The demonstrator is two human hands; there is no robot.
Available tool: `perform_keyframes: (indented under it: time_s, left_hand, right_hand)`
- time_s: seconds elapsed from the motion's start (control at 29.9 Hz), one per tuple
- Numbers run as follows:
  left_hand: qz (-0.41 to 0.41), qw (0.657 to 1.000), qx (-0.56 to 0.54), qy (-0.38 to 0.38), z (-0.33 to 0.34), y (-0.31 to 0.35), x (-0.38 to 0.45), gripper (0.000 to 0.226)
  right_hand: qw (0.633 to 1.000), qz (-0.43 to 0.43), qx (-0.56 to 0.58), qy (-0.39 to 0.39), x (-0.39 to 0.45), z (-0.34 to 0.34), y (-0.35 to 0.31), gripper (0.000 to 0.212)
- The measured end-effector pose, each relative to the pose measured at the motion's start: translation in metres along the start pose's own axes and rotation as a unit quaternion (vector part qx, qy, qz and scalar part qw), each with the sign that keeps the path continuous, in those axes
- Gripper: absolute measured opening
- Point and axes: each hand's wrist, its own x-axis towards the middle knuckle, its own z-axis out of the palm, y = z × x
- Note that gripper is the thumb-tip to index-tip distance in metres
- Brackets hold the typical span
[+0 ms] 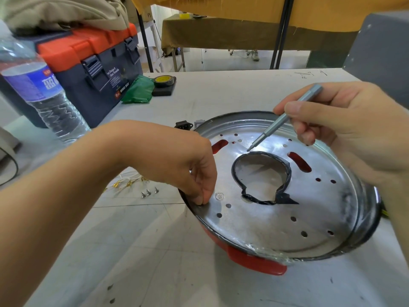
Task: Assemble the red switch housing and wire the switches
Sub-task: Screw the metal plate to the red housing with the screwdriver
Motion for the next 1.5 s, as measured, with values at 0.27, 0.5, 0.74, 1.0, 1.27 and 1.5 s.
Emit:
perform_keyframes:
  time_s: [0.27,0.5,0.74,1.0,1.27,1.5]
  left_hand:
    - [-0.028,1.000,-0.006,-0.011,0.000,0.001,0.004,0.010]
    - [-0.040,0.999,-0.011,0.011,0.003,0.001,0.003,0.007]
    - [-0.035,0.997,-0.027,0.064,0.010,-0.001,-0.004,0.008]
    - [-0.028,0.996,-0.031,0.078,0.010,-0.003,-0.009,0.009]
    - [-0.039,0.996,-0.027,0.076,0.009,0.001,-0.009,0.011]
    - [-0.054,0.994,-0.035,0.086,0.008,0.003,-0.009,0.023]
  right_hand:
    - [1.000,0.001,0.007,0.000,-0.002,0.000,-0.003,0.015]
    - [1.000,-0.002,0.006,-0.011,-0.003,0.001,-0.004,0.018]
    - [0.996,-0.016,0.010,-0.089,-0.006,0.006,-0.009,0.015]
    - [0.986,0.000,-0.051,-0.157,-0.007,0.027,-0.016,0.025]
    - [0.971,0.018,-0.088,-0.221,-0.004,0.037,-0.019,0.025]
    - [0.953,0.026,-0.140,-0.267,0.000,0.046,-0.016,0.016]
